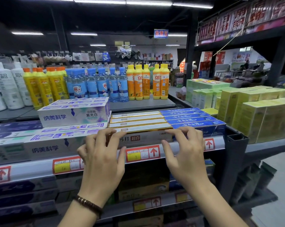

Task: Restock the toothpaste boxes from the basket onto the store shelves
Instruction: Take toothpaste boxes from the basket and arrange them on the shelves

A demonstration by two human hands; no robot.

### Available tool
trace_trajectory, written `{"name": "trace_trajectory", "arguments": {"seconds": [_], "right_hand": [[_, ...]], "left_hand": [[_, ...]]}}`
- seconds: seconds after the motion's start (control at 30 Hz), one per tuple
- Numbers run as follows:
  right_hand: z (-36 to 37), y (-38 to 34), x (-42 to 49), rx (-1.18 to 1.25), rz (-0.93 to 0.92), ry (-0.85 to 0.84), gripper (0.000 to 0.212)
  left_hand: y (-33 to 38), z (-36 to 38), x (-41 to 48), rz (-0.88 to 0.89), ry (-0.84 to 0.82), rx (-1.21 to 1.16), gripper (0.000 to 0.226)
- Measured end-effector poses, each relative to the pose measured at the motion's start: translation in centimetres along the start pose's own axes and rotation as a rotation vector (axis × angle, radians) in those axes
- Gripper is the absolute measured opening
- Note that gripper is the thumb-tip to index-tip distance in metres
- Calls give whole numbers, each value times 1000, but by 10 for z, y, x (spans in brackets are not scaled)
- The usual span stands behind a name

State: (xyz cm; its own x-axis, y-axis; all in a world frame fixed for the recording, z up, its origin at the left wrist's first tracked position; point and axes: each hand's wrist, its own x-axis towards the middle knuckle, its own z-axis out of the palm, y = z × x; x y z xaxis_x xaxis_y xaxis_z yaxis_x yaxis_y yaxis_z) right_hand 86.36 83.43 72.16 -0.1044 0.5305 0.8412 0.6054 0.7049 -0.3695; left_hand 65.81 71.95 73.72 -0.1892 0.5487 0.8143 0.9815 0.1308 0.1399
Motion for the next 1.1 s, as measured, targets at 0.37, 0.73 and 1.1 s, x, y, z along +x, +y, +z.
{"name": "trace_trajectory", "arguments": {"seconds": [0.37,0.73,1.1], "right_hand": [[-5,-7,-18,206,15,-44,17],[4,-28,-51,324,59,-169,11],[6,-125,-91,511,246,-370,14]], "left_hand": [[22,-3,-29,-30,45,-103,36],[3,-17,-72,-157,-99,-124,33],[-61,-86,-110,-300,-198,-255,26]]}}
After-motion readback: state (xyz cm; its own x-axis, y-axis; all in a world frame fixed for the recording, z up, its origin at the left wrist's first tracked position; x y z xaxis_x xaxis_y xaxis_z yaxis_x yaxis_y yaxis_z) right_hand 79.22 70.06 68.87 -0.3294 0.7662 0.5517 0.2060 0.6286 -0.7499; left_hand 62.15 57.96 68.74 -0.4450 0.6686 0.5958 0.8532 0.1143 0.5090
